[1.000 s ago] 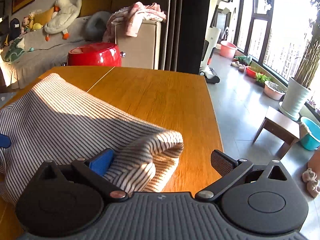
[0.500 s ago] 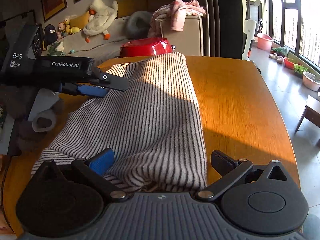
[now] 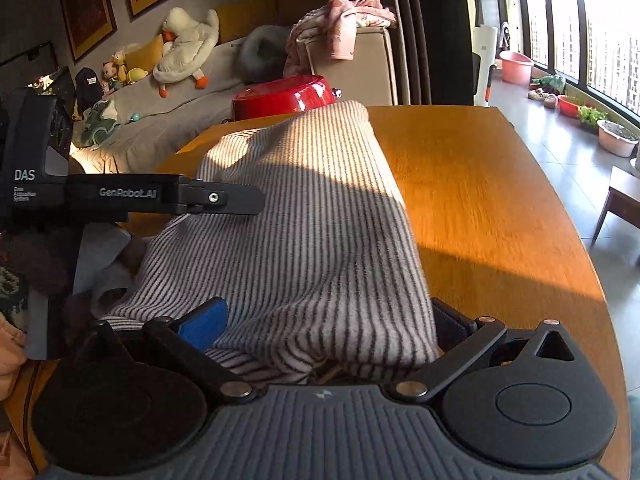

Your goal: Fold clothes

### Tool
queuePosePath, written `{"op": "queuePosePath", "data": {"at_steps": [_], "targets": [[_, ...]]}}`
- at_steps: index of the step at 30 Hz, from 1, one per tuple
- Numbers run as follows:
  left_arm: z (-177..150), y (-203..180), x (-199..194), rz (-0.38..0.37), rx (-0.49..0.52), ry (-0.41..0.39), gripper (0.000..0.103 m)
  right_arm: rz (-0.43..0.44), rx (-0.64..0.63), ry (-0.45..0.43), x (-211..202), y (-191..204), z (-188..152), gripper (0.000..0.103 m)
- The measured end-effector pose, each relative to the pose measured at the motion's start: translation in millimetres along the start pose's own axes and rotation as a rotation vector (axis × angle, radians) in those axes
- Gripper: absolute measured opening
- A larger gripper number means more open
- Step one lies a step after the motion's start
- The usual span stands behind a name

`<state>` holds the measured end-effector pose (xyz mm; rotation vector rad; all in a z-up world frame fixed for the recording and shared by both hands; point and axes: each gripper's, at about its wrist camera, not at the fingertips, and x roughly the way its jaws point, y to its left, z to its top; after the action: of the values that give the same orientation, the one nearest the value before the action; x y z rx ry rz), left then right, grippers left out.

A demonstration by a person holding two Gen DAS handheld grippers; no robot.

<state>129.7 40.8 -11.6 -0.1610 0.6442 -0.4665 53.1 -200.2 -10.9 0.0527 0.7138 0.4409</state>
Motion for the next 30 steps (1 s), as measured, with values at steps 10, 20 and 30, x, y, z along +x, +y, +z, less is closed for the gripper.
{"op": "queuePosePath", "data": {"at_steps": [10, 20, 30], "targets": [[0, 14, -4, -0.05, -0.056, -0.028, 0.103, 0.016, -0.026, -0.041, -11, 2, 3, 0.103], [8, 11, -15, -0.031, -0.117, 0.001, 0.103, -0.22, -0.096, -0.091, -15, -18, 20, 0.091], [2, -6, -21, -0.056, -0.06, 0.062, 0.075, -0.189, -0.082, -0.032, -11, -14, 4, 0.091]]}}
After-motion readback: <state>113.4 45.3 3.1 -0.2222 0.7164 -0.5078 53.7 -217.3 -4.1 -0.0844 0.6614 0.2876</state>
